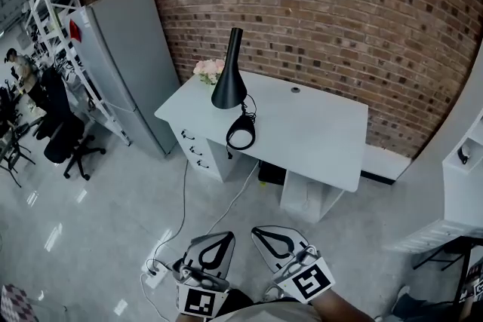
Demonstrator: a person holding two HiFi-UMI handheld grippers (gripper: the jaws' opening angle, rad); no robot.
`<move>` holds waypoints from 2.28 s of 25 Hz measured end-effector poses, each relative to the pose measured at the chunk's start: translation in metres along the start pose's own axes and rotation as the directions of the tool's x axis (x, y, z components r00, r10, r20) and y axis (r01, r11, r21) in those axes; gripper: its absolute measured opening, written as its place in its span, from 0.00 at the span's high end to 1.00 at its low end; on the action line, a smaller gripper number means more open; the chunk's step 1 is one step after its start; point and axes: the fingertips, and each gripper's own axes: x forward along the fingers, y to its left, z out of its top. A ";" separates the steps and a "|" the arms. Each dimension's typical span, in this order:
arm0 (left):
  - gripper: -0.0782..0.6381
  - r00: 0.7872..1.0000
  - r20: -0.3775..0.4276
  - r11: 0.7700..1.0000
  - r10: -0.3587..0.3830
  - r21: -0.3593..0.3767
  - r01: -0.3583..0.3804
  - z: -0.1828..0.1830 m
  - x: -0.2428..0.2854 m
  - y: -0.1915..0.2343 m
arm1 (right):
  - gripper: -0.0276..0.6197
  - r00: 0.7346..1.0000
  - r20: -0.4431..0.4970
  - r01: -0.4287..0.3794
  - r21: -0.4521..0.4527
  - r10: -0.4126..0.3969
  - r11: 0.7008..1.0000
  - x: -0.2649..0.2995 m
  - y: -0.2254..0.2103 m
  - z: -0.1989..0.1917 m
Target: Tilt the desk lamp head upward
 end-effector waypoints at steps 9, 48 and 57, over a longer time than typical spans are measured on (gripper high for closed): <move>0.88 0.999 -0.034 1.000 0.028 0.005 -0.027 -0.008 0.008 -0.003 | 0.93 0.999 0.023 -0.043 0.002 0.042 0.999 0.004 -0.009 -0.006; 0.88 0.979 0.173 0.988 -0.103 -0.093 0.120 -0.137 0.177 0.228 | 0.93 0.983 -0.142 0.111 -0.034 -0.115 0.993 0.272 -0.134 -0.052; 0.88 0.979 0.159 0.982 -0.129 -0.116 0.149 -0.154 0.202 0.245 | 0.93 0.973 -0.168 0.152 -0.030 -0.155 0.988 0.295 -0.168 -0.064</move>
